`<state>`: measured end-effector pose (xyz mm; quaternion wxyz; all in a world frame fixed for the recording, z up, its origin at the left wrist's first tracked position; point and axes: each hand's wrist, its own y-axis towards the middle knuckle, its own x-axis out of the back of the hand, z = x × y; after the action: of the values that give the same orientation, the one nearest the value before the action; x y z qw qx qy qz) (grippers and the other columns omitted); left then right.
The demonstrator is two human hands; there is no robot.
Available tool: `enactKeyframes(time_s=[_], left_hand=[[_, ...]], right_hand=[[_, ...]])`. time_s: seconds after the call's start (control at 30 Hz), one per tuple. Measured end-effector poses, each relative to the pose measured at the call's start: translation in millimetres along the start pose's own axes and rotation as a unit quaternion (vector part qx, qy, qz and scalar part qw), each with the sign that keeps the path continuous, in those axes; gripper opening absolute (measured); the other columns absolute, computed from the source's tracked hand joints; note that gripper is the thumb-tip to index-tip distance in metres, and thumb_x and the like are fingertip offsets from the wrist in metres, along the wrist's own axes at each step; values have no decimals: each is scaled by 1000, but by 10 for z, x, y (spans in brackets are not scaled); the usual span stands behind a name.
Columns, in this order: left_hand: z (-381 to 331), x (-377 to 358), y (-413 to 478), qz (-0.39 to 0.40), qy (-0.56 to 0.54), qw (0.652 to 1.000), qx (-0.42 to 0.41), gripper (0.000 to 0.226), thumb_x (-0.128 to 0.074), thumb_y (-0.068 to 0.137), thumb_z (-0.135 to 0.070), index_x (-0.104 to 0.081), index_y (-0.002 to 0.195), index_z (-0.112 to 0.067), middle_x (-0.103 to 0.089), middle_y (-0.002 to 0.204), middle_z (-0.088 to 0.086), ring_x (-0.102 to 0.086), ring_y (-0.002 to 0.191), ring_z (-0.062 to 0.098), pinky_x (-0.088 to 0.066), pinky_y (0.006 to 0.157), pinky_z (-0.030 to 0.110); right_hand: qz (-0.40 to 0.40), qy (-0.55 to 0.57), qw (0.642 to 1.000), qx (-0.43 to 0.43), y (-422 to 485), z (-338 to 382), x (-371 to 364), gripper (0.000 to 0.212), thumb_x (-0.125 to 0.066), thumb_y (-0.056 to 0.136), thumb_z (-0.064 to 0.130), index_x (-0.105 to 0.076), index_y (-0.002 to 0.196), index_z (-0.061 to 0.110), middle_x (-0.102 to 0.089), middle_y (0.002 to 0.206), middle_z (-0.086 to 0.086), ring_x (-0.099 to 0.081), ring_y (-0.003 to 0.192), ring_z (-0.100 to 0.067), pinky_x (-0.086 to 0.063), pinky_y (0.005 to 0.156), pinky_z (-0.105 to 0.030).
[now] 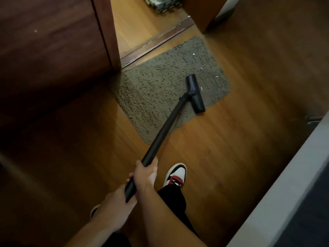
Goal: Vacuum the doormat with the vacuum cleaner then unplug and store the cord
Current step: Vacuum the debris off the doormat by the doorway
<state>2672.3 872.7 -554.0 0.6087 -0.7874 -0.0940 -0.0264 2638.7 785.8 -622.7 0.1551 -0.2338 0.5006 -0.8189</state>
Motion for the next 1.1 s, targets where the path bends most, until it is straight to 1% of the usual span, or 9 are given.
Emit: enactKeyframes(time_s=[0.1,0.13,0.2,0.27,0.4,0.57,0.77,1.0,1.1], left_hand=[[-327,-96,82,-12,1,1000,-3,37,-47,98,-47,-49,130,-29,-67,92,-4,-67,82,14,-54,72,28],[-436,-125,112,-18,4,1000,-6,31,-46,98,-48,-51,121,-29,-68,90,-3,-67,79,15,-53,67,26],[-648,-194,176,-28,8,1000,-11,24,-46,97,-51,-47,111,-32,-68,88,-3,-68,75,14,-53,64,26],[-843,-278,246,-42,12,999,-21,23,-47,97,-52,-48,112,-34,-68,86,-3,-68,72,14,-53,59,24],[-1215,-417,398,-46,-1,999,-19,23,-50,96,-50,-53,107,-29,-68,78,0,-67,55,13,-47,44,21],[-1630,-488,613,-24,-7,999,-30,25,-52,95,-51,-53,109,-31,-68,75,2,-60,45,14,-49,42,26],[-1961,-540,732,-13,-27,999,-45,28,-52,95,-51,-54,107,-27,-64,68,7,-52,38,17,-46,40,25],[-1956,-555,717,-12,-38,998,-44,24,-52,96,-46,-55,104,-23,-63,67,7,-55,40,19,-48,41,26],[-1819,-545,624,-10,-56,997,-51,21,-54,97,-42,-56,101,-22,-59,61,6,-51,36,17,-45,40,26]], right_hand=[[-4,-7,1000,10,207,209,178,55,-55,96,13,-33,144,30,-61,79,-10,-59,47,-17,-58,53,-36],[-4,-9,1000,12,277,285,244,54,-55,96,13,-34,143,30,-61,79,-10,-59,47,-17,-58,53,-36],[-5,-8,1000,14,404,446,388,47,-55,96,13,-37,137,28,-61,81,-11,-59,47,-17,-59,53,-37],[-4,-10,1000,17,524,592,530,41,-55,95,13,-40,130,28,-61,81,-12,-59,47,-17,-61,54,-38],[-5,-16,1000,26,748,876,786,42,-55,96,13,-39,133,26,-61,77,-10,-58,44,-16,-56,51,-33],[2,-11,999,31,1025,1198,1048,38,-56,97,15,-39,129,28,-60,81,-13,-58,46,-18,-55,50,-33],[-4,-4,999,39,1249,1422,1229,30,-57,95,13,-41,118,24,-58,82,-14,-58,46,-19,-57,52,-34],[-7,-11,999,46,1222,1446,1248,32,-58,95,14,-41,121,23,-57,82,-12,-59,45,-18,-61,53,-39],[-7,-5,999,31,1071,1376,1212,34,-57,97,13,-40,125,23,-57,82,-12,-57,45,-18,-56,49,-33]])
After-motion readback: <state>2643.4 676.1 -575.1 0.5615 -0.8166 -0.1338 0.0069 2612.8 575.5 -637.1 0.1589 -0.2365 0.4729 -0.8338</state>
